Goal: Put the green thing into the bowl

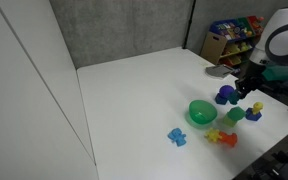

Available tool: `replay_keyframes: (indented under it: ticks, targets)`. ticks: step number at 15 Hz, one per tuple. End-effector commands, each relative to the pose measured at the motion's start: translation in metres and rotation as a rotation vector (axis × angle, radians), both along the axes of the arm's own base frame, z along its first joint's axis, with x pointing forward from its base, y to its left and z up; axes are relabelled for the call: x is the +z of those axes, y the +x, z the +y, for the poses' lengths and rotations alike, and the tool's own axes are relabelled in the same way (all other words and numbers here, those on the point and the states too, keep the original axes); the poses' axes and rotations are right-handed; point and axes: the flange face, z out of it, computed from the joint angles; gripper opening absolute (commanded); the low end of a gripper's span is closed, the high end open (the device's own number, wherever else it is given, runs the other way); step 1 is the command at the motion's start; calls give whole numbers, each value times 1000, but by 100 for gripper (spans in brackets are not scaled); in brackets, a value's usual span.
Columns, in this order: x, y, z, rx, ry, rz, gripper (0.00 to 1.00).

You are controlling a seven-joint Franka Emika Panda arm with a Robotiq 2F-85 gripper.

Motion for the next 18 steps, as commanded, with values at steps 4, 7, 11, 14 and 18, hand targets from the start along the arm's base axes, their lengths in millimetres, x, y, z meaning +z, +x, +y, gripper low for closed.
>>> replay_keyframes:
  ticks: [4,7,11,14,18]
  targets:
    - [28,33,41,82,22,53,4]
    - [24,54,62,125,31,78,4]
    - [10,81,83,150,8,65,4]
    - [-10,94,88,140,-11,65,2]
    - [-42,100,84,112,-36,88,3]
